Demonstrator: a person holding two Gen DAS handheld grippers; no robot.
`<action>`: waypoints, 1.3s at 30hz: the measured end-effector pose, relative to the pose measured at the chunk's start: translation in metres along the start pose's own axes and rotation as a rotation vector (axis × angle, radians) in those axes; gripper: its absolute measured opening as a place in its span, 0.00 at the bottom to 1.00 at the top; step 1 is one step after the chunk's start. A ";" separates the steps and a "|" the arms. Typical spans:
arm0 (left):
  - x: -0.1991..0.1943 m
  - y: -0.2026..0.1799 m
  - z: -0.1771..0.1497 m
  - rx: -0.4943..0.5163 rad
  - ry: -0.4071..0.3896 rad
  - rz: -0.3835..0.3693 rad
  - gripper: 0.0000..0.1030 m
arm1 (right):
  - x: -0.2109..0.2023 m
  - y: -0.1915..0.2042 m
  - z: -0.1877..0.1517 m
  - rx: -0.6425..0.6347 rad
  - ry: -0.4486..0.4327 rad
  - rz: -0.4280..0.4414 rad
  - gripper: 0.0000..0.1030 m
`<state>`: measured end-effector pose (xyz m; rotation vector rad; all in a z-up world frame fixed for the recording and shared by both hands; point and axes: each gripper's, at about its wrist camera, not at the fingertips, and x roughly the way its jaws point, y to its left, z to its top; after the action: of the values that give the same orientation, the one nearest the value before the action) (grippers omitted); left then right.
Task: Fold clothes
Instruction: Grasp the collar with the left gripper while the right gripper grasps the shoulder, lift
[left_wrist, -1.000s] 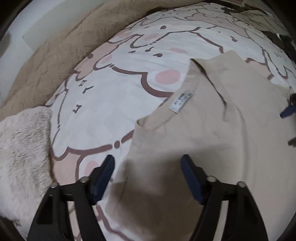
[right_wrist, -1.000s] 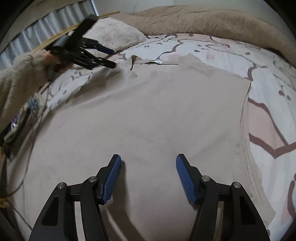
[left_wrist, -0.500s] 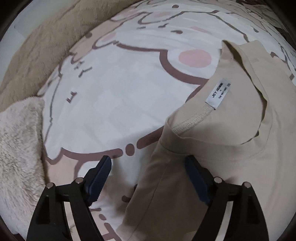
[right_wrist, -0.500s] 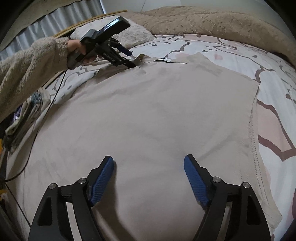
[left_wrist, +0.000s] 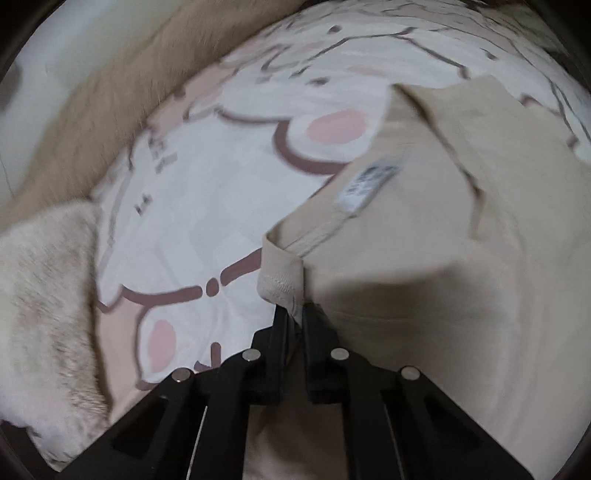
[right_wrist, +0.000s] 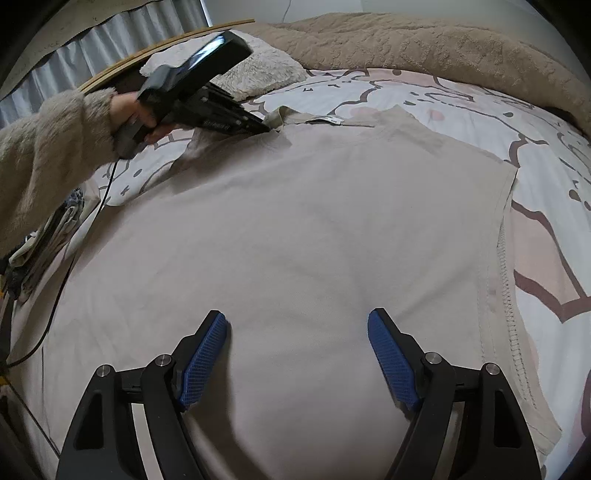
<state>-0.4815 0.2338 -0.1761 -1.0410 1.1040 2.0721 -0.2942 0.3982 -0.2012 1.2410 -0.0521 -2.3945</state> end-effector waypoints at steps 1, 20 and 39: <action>-0.009 -0.010 -0.003 0.033 -0.030 0.045 0.07 | -0.004 0.001 0.002 0.006 0.001 -0.023 0.77; -0.109 -0.160 -0.161 0.638 -0.459 0.578 0.07 | 0.015 0.050 -0.007 -1.119 -0.074 -0.983 0.76; -0.105 -0.184 -0.174 0.755 -0.494 0.608 0.48 | 0.075 0.032 -0.038 -1.725 0.060 -0.966 0.42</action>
<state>-0.2213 0.1641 -0.2272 0.1901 1.8389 1.8666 -0.2901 0.3456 -0.2739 0.3425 2.3986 -1.6839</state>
